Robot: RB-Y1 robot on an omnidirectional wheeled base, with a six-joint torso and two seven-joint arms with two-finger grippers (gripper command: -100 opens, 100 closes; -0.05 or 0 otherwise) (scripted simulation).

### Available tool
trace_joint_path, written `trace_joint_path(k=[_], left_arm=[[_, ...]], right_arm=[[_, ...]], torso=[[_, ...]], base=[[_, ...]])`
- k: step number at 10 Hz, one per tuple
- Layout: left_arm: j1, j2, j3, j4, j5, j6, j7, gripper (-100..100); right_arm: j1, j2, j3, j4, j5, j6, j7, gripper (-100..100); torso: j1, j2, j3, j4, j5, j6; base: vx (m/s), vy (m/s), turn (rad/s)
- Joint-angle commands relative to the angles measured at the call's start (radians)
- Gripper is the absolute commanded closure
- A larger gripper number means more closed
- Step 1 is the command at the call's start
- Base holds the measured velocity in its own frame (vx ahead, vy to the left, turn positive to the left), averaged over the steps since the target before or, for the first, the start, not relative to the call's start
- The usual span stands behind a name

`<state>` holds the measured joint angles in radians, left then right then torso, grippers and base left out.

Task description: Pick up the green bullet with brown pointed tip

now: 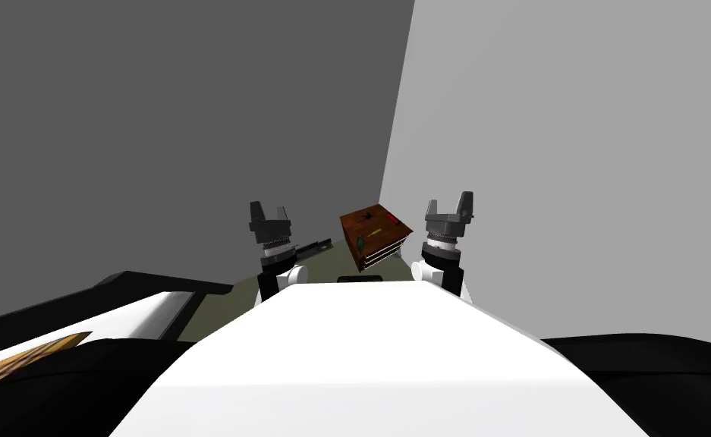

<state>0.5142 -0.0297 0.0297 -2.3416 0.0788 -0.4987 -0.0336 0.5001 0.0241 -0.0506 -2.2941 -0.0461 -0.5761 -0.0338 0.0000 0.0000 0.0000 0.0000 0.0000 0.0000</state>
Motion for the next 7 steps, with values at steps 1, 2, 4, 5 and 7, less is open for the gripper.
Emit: trace_joint_path(k=[1,2,4,5,7], left_arm=[[0.0,0.0,0.0,0.0,0.0,0.0,0.0,0],[0.0,0.0,0.0,0.0,0.0,0.0,0.0,0],[0.0,0.0,0.0,0.0,0.0,0.0,0.0,0],[0.0,0.0,0.0,0.0,0.0,0.0,0.0,0],[0.0,0.0,0.0,0.0,0.0,0.0,0.0,0]], right_arm=[[0.01,-0.034,-0.002,0.013,0.015,-0.002,0.004,-100],[0.02,-0.06,-0.005,0.026,0.029,-0.004,0.008,-100],[0.049,-0.113,-0.014,0.067,0.072,-0.006,0.021,-100],[0.066,-0.138,-0.02,0.093,0.099,-0.005,0.03,-100],[0.106,-0.185,-0.034,0.158,0.158,-0.001,0.051,-100]], torso=[[0.0,0.0,0.0,0.0,0.0,0.0],[0.0,0.001,0.001,0.0,0.0,0.0],[-0.001,0.004,0.002,0.001,0.0,0.0],[-0.002,0.004,0.002,0.001,0.0,0.0],[-0.002,0.006,0.003,0.001,-0.001,0.0]], base=[[-0.022,-0.001,0.054],[-0.043,-0.01,0.108],[-0.063,-0.015,0.16],[-0.077,-0.018,0.204],[-0.087,-0.026,0.267]])
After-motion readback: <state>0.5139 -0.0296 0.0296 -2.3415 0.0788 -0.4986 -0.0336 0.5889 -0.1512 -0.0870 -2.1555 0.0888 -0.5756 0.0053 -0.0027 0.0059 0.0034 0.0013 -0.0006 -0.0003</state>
